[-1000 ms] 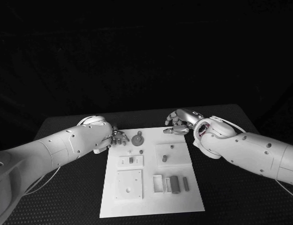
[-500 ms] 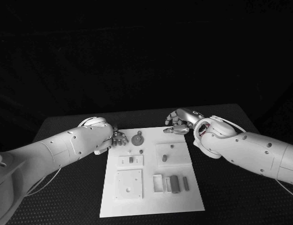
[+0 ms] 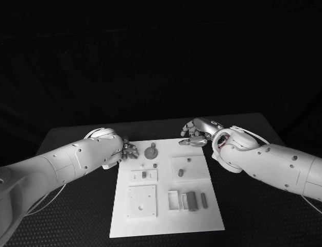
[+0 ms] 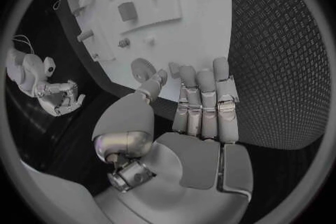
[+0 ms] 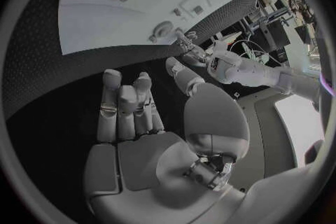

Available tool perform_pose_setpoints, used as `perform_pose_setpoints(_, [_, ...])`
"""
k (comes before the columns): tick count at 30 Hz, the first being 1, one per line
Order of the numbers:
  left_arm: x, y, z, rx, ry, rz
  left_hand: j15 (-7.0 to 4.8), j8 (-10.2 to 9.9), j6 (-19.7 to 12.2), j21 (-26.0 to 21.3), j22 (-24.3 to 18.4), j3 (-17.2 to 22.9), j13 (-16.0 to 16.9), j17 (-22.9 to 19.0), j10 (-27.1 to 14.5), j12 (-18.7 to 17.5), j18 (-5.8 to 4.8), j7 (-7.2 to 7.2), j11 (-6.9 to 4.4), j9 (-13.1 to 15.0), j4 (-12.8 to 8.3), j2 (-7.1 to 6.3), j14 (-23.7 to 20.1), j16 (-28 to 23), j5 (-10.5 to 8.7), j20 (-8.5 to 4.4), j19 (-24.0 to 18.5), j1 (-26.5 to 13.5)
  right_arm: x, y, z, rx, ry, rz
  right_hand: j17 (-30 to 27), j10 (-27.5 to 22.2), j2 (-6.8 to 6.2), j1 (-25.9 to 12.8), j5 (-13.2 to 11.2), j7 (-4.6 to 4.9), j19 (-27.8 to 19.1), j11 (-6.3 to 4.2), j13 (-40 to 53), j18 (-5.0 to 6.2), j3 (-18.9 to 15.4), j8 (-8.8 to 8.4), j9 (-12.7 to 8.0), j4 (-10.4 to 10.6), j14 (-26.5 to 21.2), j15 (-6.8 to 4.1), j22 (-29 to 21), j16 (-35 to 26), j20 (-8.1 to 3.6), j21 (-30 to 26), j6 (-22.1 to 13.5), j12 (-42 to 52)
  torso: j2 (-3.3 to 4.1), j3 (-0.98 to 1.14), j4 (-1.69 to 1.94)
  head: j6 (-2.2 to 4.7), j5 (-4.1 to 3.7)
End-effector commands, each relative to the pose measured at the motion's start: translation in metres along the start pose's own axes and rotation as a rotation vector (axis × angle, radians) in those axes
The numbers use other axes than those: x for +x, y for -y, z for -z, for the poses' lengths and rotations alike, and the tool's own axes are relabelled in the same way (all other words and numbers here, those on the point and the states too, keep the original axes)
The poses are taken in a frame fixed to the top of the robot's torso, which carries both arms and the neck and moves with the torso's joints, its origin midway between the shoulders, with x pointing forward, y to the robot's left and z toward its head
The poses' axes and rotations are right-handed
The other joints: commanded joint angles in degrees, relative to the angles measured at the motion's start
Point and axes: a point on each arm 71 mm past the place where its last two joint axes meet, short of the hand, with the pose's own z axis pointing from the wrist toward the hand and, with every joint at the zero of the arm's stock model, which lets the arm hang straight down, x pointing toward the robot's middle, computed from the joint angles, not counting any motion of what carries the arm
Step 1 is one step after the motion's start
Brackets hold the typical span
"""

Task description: Assemble the parts on the task board

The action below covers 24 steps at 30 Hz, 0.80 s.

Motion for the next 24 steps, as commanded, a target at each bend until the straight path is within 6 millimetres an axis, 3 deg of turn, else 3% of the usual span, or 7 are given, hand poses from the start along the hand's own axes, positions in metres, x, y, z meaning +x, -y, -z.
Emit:
perform_pose_setpoints(1, [0.0006, 0.0016, 0.0005, 0.024, -0.005, 0.065, -0.13, 0.3, 0.5, -0.2, 0.8, 0.4, -0.1, -0.1, 0.3, 0.3, -0.53, -0.02, -0.38, 0.1, -0.8, 0.75, 0.2, 0.4, 0.31, -0.11, 0.5, 0.9, 0.0000, -0.0003, -0.0003, -0.002, -0.002, 0.006, -0.1, -0.2, -0.21, 0.0, -0.2, 0.45, -0.4, 0.17, -0.1, 0.71, 0.0, -0.29, 0.1, 0.4, -0.4, -0.02, 0.8, -0.1, -0.17, -0.3, -0.1, 0.1, 0.03, -0.06, -0.10, 0.07, 0.01])
perform_pose_setpoints(3, [0.0005, 0.0009, 0.0006, 0.027, -0.009, 0.078, -0.19, 0.4, 0.7, -0.2, 0.9, 2.7, -0.2, -0.2, 0.4, 0.4, -0.49, -0.14, -0.40, 0.1, -0.9, 0.59, 0.3, 0.5, -2.17, -0.16, 0.8, 3.1, -0.0001, 0.0000, -0.0002, -0.001, -0.003, 0.006, -0.1, -0.2, -0.22, 0.0, -0.2, 0.45, -0.4, 0.17, -0.1, 0.71, 0.0, -0.29, 0.1, 0.4, -0.4, -0.02, 0.8, -0.1, -0.17, -0.3, -0.1, 0.1, 0.03, -0.04, -0.11, -0.01, -0.02])
perform_pose_setpoints(4, [0.0005, 0.0008, 0.0007, 0.027, -0.009, 0.081, -0.19, 0.4, 0.7, -0.3, 0.9, 3.3, -0.2, -0.2, 0.4, 0.5, -0.52, -0.08, -0.46, 0.1, -0.8, 0.52, 0.3, 0.5, -2.33, -0.13, 0.9, 3.5, -0.0001, 0.0000, -0.0001, -0.001, -0.003, 0.006, -0.1, -0.2, -0.21, 0.0, -0.2, 0.45, -0.4, 0.17, -0.1, 0.71, 0.0, -0.29, 0.1, 0.4, -0.4, -0.02, 0.8, -0.1, -0.17, -0.3, -0.1, 0.1, 0.03, -0.03, -0.08, -0.03, -0.06])
perform_pose_setpoints(9, [-0.0010, -0.0024, 0.0004, 0.021, -0.003, 0.091, -0.18, 0.8, 1.5, -0.1, 1.2, 6.5, -0.4, -0.4, 0.7, 0.9, -0.62, -0.29, -0.63, 0.4, -1.7, 1.19, 0.6, 0.9, -2.37, -0.16, 1.3, 7.5, 0.0000, -0.0001, -0.0003, -0.001, -0.004, 0.006, -0.1, -0.2, -0.23, 0.0, -0.2, 0.45, -0.4, 0.17, -0.1, 0.71, 0.0, -0.29, 0.1, 0.4, -0.4, -0.02, 0.8, -0.1, -0.18, -0.3, -0.1, 0.1, 0.01, 0.01, -0.02, -0.09, -0.15])
perform_pose_setpoints(24, [-0.0023, -0.0082, 0.0000, 0.018, -0.013, 0.155, -0.20, 1.7, 2.2, 0.1, 1.3, 7.1, -0.5, -0.6, 1.0, 1.2, -0.67, -0.65, -0.95, 1.3, -2.6, 1.54, 0.8, 1.2, -2.39, -0.21, 1.6, 9.4, -0.0003, 0.0011, 0.0001, 0.001, -0.003, 0.006, -0.1, -0.3, -0.25, 0.0, -0.2, 0.45, -0.4, 0.18, -0.1, 0.71, 0.0, -0.30, 0.1, 0.5, -0.4, -0.01, 0.8, -0.1, -0.17, -0.3, -0.1, 0.1, -0.01, 0.07, -0.10, -0.11, 0.01])
